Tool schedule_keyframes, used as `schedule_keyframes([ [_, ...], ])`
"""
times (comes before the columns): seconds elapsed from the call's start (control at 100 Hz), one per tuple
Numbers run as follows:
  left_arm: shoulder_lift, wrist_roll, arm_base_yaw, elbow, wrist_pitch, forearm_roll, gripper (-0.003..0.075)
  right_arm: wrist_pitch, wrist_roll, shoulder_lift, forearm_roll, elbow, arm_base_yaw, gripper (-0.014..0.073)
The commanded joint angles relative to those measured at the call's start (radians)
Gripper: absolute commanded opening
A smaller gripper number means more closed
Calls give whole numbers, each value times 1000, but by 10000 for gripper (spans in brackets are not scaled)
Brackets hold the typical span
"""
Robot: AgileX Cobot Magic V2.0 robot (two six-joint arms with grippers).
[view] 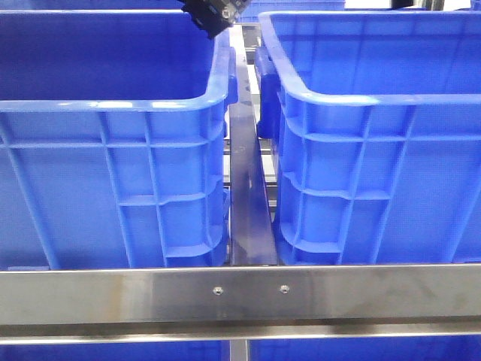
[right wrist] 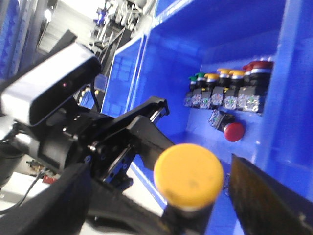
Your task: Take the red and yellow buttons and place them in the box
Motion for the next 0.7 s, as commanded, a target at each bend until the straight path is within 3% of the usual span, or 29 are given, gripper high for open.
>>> schedule_keyframes([
  [0.0, -49, -1, -7, -24, -13, -76, 237, 15, -18, 3, 69, -54, 29, 589],
  [0.29, -49, -1, -7, -24, -13, -76, 237, 13, -19, 52, 70, -78, 58, 580],
  [0.53, -49, -1, -7, -24, -15, -76, 237, 17, -19, 52, 68, -78, 58, 290],
  [0.69, -49, -1, -7, -24, -32, -76, 237, 22, -20, 52, 68, -78, 58, 258],
])
